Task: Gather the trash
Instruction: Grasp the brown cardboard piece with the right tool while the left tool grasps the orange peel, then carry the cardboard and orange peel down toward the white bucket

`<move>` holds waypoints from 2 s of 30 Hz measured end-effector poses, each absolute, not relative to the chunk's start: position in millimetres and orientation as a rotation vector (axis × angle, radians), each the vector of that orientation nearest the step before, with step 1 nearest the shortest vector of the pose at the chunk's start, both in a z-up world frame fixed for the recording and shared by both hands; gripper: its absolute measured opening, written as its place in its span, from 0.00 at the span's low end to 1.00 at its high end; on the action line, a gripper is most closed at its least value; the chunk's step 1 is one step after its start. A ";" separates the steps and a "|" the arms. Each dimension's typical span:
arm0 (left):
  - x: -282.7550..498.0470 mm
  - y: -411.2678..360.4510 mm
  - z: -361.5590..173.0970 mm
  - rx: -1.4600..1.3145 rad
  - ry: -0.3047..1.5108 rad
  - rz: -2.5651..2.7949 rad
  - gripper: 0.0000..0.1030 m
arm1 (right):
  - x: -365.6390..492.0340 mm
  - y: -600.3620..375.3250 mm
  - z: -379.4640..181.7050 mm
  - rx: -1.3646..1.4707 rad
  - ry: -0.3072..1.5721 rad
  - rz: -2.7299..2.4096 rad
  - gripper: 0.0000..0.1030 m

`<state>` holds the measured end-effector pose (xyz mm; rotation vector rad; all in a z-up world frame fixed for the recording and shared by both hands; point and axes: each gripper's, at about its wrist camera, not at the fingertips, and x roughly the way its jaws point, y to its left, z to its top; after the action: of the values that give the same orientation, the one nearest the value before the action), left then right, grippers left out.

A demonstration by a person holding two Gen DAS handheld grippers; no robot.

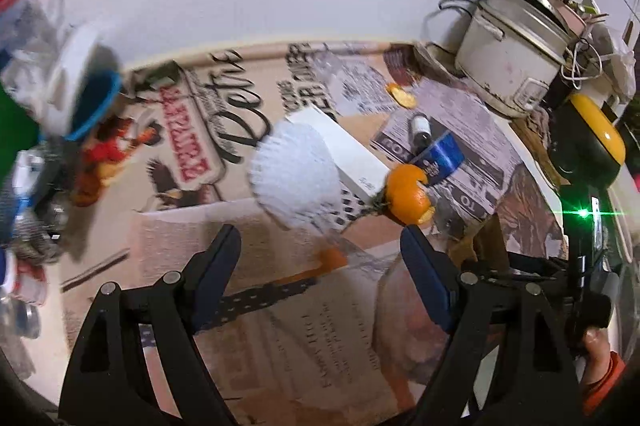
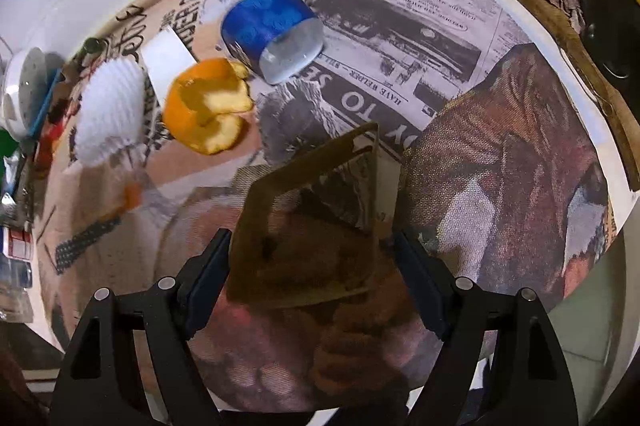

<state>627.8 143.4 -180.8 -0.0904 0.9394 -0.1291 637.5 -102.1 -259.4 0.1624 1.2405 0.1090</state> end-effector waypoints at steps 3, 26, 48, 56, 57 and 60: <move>640.1 130.1 -196.9 -0.100 0.988 -0.159 0.79 | 638.1 -106.9 -259.2 0.154 1.229 0.119 0.74; 726.5 39.2 -271.3 -0.198 1.143 0.024 0.27 | 669.7 -200.1 -228.0 0.121 1.155 0.304 0.59; 585.1 28.8 -159.4 -0.184 0.820 0.206 0.04 | 624.8 -207.7 -154.4 0.058 0.954 0.567 0.59; 505.3 34.1 -125.2 -0.127 0.739 0.154 0.04 | 559.6 -190.1 -120.3 0.072 0.842 0.572 0.59; 491.9 37.2 -123.0 -0.127 0.733 0.143 0.04 | 548.2 -186.2 -118.9 0.067 0.816 0.567 0.59; 455.6 47.2 -121.4 -0.114 0.735 0.120 0.04 | 515.4 -175.0 -122.0 0.077 0.805 0.539 0.59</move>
<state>455.6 47.2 -121.4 -0.1136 0.7353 0.1199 515.4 -175.0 -122.0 0.0768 0.8046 0.5389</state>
